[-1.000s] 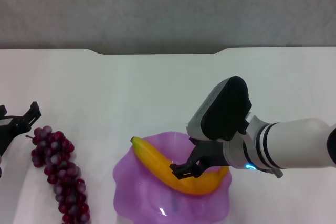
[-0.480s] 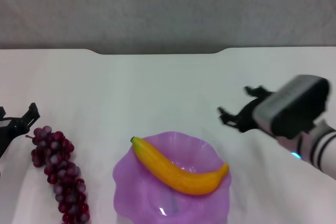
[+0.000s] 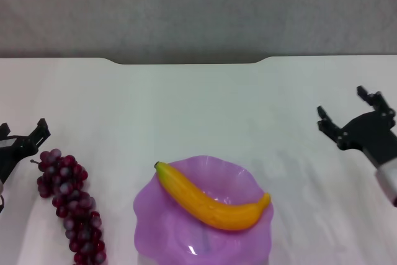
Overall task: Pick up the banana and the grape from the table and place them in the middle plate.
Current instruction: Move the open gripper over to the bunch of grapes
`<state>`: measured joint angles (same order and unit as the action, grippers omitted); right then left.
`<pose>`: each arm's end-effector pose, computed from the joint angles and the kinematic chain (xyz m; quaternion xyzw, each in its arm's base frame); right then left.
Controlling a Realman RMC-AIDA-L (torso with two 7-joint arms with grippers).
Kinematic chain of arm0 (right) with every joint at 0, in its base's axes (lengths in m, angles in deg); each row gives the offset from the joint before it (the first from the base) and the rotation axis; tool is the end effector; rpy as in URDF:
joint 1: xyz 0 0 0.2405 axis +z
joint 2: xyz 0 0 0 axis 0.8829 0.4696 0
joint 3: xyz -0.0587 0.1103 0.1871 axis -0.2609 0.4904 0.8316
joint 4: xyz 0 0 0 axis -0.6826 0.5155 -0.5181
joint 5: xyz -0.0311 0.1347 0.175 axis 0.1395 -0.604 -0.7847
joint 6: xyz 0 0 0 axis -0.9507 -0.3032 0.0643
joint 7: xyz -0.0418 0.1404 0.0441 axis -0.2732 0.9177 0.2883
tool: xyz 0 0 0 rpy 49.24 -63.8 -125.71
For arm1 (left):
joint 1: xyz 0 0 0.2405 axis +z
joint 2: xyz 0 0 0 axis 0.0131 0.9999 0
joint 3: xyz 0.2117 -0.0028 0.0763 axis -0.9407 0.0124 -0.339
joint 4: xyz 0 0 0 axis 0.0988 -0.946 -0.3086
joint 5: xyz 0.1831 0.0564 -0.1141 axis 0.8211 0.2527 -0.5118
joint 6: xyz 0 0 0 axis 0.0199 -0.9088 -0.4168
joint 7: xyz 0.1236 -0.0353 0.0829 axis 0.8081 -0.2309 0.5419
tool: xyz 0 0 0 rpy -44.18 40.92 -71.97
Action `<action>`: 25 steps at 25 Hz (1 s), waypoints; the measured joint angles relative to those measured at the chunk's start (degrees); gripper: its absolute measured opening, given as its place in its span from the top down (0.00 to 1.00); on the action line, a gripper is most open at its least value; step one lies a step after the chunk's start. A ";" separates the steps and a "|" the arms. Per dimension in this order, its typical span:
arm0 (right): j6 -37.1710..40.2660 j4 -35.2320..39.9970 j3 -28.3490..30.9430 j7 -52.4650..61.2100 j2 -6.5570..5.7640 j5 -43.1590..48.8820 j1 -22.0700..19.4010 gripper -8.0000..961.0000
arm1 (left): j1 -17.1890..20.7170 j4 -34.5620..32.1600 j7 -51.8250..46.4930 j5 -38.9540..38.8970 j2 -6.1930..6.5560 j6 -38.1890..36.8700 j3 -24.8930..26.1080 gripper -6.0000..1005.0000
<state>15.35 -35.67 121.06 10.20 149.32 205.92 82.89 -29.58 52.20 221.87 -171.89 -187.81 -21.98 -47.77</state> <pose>0.2866 0.3454 -0.0374 -0.7873 0.1110 0.1692 0.5825 -0.3634 0.3525 0.0020 -0.6715 -0.3935 -0.2332 0.5830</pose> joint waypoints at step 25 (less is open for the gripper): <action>-2.77 7.70 -3.05 6.54 -0.03 -0.20 4.15 0.09 | 18.86 -53.59 -54.25 41.02 1.08 -33.61 -20.85 0.12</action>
<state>12.59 -27.97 118.01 16.74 149.29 205.72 87.03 -10.71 -1.39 167.62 -130.87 -186.73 -55.59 -68.61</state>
